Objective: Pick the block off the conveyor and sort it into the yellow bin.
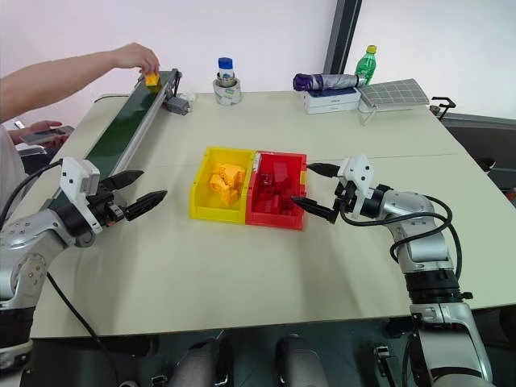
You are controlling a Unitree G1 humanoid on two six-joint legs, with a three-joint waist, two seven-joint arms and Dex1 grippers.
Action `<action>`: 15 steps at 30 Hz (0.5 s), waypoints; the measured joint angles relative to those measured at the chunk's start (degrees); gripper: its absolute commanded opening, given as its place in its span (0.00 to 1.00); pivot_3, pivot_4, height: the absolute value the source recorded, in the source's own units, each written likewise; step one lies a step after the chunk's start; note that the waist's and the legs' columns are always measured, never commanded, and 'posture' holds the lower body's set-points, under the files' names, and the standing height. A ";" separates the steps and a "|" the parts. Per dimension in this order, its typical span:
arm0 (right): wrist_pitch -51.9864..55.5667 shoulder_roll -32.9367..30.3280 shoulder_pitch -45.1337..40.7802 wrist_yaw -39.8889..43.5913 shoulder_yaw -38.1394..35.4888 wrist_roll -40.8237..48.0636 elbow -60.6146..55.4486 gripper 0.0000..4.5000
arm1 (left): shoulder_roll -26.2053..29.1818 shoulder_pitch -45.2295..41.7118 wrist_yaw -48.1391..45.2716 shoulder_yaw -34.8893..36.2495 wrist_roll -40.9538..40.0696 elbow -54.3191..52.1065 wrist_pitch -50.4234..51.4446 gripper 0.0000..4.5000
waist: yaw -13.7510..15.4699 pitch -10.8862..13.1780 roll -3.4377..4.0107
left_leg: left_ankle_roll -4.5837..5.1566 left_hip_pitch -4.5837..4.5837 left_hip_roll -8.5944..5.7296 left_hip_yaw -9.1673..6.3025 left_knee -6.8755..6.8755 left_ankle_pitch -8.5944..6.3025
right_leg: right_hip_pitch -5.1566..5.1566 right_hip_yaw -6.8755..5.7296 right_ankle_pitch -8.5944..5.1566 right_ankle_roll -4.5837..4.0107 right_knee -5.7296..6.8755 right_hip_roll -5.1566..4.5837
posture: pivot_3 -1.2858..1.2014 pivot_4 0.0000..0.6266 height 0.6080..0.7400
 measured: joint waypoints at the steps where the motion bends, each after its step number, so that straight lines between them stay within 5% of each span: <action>1: 0.00 0.00 0.00 0.01 0.00 0.00 0.00 1.00 | 0.00 0.00 -0.03 0.00 0.01 -0.01 -0.05 0.97 | 0.00 0.00 0.00 | 0.00 0.00 0.00 0.00 0.00 0.00 | 0.00 0.00 0.00 0.00 0.00 0.00 | 0.52 0.24 1.00; 15: 0.00 -0.01 0.00 0.16 0.00 0.00 0.00 1.00 | 0.01 0.07 -0.47 -0.20 1.21 -0.38 -2.22 0.97 | -0.01 0.00 0.00 | 0.00 -0.01 0.00 0.00 -0.01 0.00 | -0.02 0.00 0.00 0.00 -0.01 0.00 | 0.52 0.24 1.00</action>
